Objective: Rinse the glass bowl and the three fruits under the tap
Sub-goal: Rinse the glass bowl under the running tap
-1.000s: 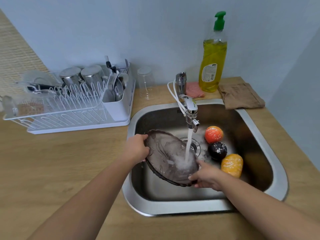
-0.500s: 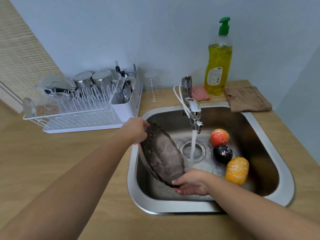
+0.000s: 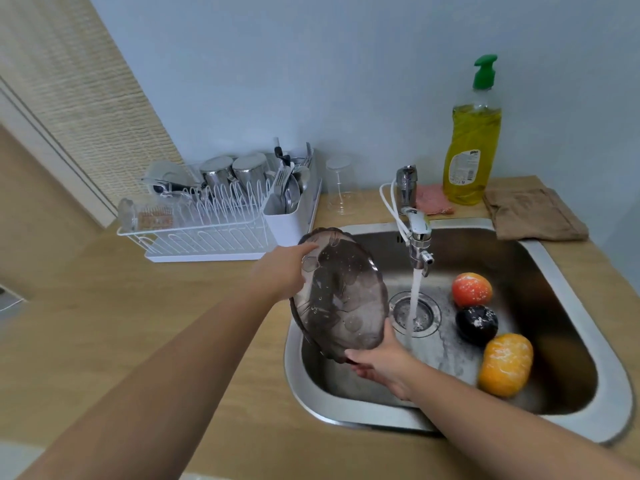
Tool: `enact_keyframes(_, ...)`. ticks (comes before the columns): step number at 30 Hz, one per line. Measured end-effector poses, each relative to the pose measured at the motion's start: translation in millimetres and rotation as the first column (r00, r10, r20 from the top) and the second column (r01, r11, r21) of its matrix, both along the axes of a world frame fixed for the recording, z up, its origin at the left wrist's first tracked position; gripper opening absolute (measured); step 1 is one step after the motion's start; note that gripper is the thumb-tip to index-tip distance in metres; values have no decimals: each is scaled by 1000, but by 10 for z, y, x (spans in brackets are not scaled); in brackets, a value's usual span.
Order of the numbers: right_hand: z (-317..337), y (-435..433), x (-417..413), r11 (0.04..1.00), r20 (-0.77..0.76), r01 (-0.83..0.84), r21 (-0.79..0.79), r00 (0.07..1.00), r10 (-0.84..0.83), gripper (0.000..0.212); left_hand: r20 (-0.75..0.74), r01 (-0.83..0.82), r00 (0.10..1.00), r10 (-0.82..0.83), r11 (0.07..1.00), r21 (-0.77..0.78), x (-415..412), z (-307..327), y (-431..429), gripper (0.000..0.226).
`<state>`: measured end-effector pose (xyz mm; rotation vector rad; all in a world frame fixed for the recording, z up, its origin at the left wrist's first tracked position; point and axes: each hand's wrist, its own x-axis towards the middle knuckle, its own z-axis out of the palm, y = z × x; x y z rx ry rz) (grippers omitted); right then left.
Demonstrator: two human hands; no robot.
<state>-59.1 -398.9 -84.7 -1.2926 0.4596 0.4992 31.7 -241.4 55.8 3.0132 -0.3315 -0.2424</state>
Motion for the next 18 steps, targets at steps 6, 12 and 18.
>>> enact_keyframes(6,149,73,-47,999,36,-20,48,999,18,117,13,10,1000,-9,999,-39,-51,145,17,78)
enact_keyframes(12,282,338,78,982,64,36,186,997,-49,115,58,130,990,-128,991,-36,84,605,-30,79)
enact_keyframes(18,295,734,141,941,44,105,323,991,-126,101,60,303,948,-314,943,140,172,931,-184,78)
